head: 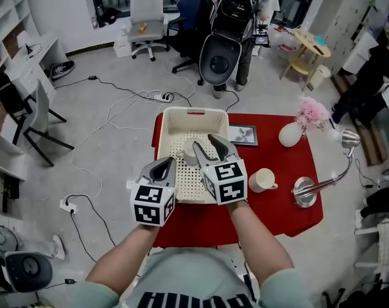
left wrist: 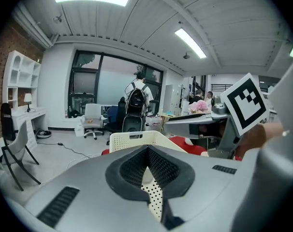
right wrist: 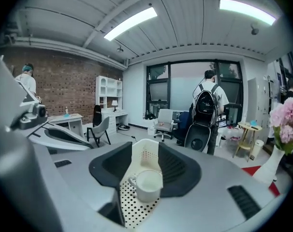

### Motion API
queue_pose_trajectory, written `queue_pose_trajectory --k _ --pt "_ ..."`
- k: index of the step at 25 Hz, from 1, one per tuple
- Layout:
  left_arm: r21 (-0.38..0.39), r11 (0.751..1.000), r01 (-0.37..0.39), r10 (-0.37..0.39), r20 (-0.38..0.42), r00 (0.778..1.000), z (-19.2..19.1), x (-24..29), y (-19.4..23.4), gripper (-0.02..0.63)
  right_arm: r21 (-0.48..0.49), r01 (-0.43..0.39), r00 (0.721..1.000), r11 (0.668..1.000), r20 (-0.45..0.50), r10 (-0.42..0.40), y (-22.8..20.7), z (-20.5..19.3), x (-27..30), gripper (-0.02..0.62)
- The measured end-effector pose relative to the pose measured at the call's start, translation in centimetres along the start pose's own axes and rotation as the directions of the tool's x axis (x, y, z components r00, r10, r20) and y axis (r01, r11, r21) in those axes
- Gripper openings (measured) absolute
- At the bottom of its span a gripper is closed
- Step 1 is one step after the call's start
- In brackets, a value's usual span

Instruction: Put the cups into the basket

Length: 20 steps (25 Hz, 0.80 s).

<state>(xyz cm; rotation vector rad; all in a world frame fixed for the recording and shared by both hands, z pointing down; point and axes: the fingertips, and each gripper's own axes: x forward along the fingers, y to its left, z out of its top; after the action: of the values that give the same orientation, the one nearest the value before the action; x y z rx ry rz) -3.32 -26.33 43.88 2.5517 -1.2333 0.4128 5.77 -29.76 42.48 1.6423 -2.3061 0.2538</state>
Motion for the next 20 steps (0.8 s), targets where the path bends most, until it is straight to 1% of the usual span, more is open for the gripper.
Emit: queue_pose_trajectory --k 4,6,11,14,20 --pt "0.012 1.000 0.024 -0.025 0.008 1.000 0.4 -0.2 -1.6 0.003 -0.019 0.019 1.000 1.000 0.004 -0.019 0.2 -0.2 -2.6 0.074" --pt "0.019 0.999 0.040 -0.040 0.011 0.999 0.4 -0.2 -2.5 0.003 -0.018 0.035 0.999 0.999 0.004 -0.035 0.1 -0.8 -4.0 0.046" --pt "0.031 0.996 0.082 -0.083 0.018 0.996 0.0 -0.4 -5.5 0.003 0.002 0.086 0.996 0.996 -0.004 -0.086 -0.5 -2.6 -7.8 0.025" --pt "0.038 0.993 0.114 -0.115 0.016 0.993 -0.5 -0.3 -7.4 0.003 0.035 0.129 0.992 0.991 -0.004 -0.129 -1.3 -3.6 -10.1 0.021" --pt "0.055 0.979 0.196 -0.197 0.008 0.980 -1.5 -0.4 -12.2 0.003 0.096 0.236 0.972 0.967 -0.019 -0.236 -4.0 -6.2 -15.3 0.021"
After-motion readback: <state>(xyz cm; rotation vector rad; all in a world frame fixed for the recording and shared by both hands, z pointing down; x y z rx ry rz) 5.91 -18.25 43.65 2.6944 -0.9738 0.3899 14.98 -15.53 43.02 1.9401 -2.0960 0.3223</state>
